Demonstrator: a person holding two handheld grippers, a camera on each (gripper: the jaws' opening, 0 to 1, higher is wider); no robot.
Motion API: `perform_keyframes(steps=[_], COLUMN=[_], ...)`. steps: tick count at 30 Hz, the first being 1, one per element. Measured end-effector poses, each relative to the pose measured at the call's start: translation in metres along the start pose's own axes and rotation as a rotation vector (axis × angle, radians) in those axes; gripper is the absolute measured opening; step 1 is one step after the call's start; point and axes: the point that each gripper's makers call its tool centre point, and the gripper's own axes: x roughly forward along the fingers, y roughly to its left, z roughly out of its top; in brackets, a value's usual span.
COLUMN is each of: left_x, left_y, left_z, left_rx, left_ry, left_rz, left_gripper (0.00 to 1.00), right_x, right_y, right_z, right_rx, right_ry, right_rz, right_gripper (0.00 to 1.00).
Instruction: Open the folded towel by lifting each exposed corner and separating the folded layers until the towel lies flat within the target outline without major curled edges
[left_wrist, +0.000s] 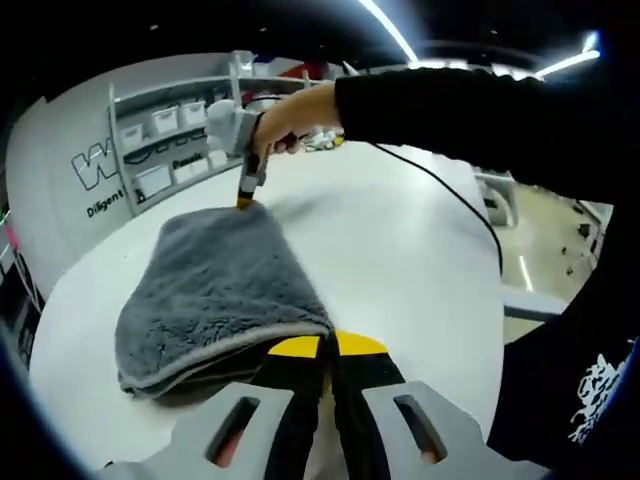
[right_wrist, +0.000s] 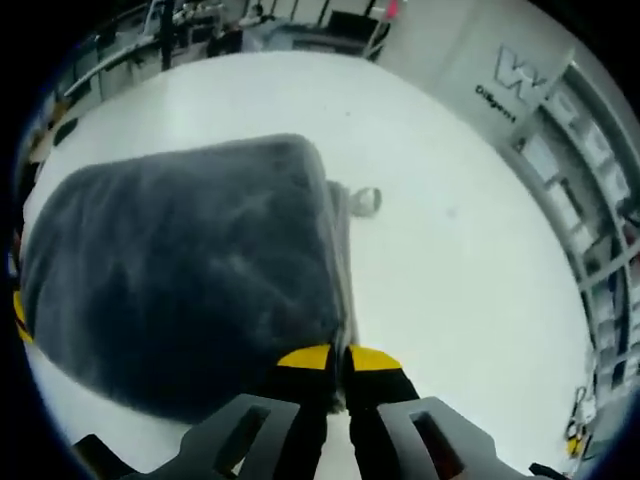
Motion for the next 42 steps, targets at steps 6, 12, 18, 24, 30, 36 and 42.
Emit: perform_keyframes(steps=[6,12,18,24,30,36,42], left_x=[0.005,0.010,0.016,0.024,0.027,0.030,0.035], left_y=[-0.006,-0.012,-0.016,-0.020,-0.021,-0.022,-0.022], left_z=[0.004,0.009,0.014,0.019,0.022,0.027,0.028], left_rx=[0.033,0.053,0.076,0.074,0.090,0.092,0.104], left_ry=[0.004,0.003,-0.003,0.006,0.007,-0.016,-0.014], left_rz=[-0.001,-0.013,-0.025,-0.048,-0.061,-0.085,-0.082], left_gripper=[0.01,0.01,0.01,0.01,0.02,0.02,0.02], right_x=[0.006,0.008,0.009,0.012,0.015,0.021,0.027], right_y=[-0.001,0.003,0.005,0.006,0.009,0.012,0.013], right_z=[0.011,0.015,0.022,0.029,0.035,0.047,0.062], right_rx=[-0.092,-0.162,-0.199,-0.192,-0.297,-0.401,-0.426], right_ry=[0.013,0.045,0.016,-0.022,0.028,0.076,0.057], right_rz=[0.012,0.007,0.004,0.048,0.039,0.013,0.021], right_gripper=[0.00,0.00,0.00,0.00,0.00,0.00,0.00])
